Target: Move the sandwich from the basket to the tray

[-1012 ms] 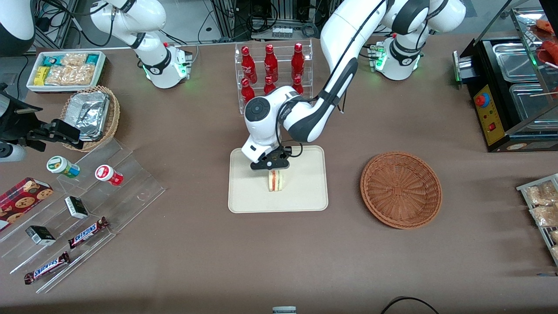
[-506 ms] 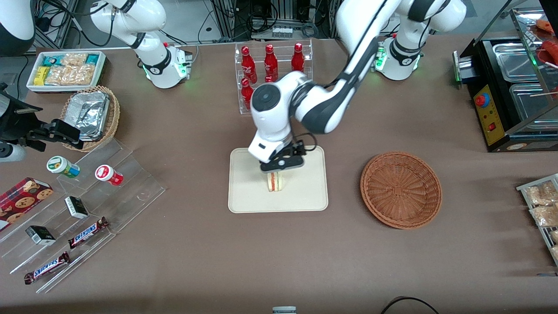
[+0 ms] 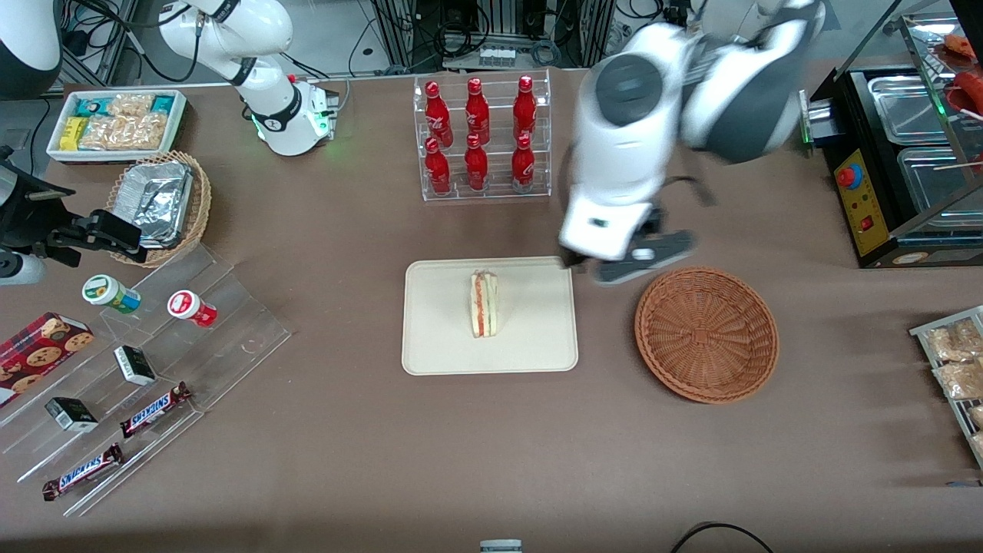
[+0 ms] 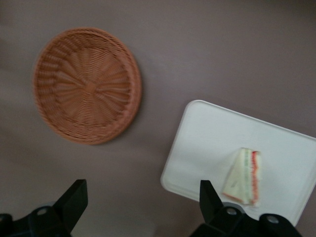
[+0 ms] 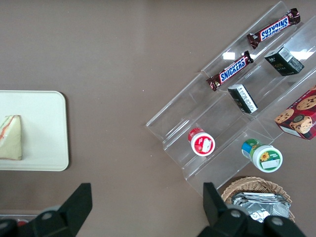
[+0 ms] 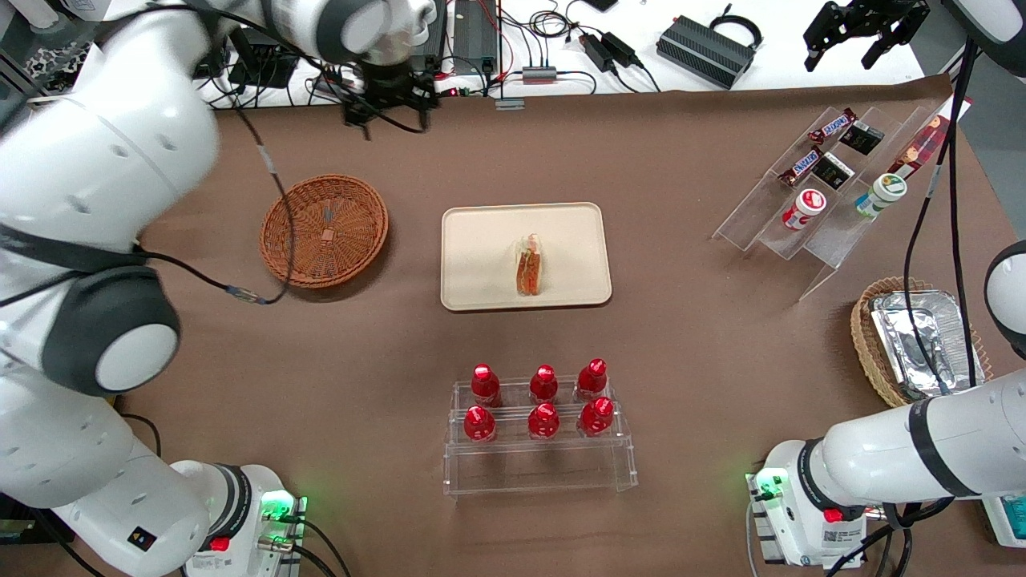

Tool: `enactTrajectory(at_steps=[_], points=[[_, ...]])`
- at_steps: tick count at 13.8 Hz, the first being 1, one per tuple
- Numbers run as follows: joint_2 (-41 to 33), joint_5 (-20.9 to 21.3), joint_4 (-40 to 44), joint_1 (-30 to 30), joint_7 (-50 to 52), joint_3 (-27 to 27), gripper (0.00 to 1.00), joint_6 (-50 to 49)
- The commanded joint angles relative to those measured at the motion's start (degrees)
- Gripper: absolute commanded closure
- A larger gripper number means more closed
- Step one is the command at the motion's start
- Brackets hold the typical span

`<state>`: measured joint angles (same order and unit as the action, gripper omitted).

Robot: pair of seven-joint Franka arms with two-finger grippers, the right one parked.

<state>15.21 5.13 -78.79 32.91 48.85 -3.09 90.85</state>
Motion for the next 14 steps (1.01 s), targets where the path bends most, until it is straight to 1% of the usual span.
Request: enactTrajectory(at_steps=[1,3,6,9,11,14], points=[[-7.63,-0.21,-5.75,-7.05,-9.61,0.80,0.00,-3.81],[-10.80,-0.39,-7.15,-13.63,-18.04,0.98,0.00,-6.37],[-17.47,-3.28,-13.56,-22.51,-33.69,0.89,0.00,-6.91],[-21.17,-4.17,-16.82,-28.23,-43.19,0.89,0.00,-7.00],[-22.59,-4.60,-17.88,-29.30,-44.89,0.89,0.00,-7.09],[-22.15,-5.04,-17.27,-30.53,-45.06,1.24,0.00,-7.17]])
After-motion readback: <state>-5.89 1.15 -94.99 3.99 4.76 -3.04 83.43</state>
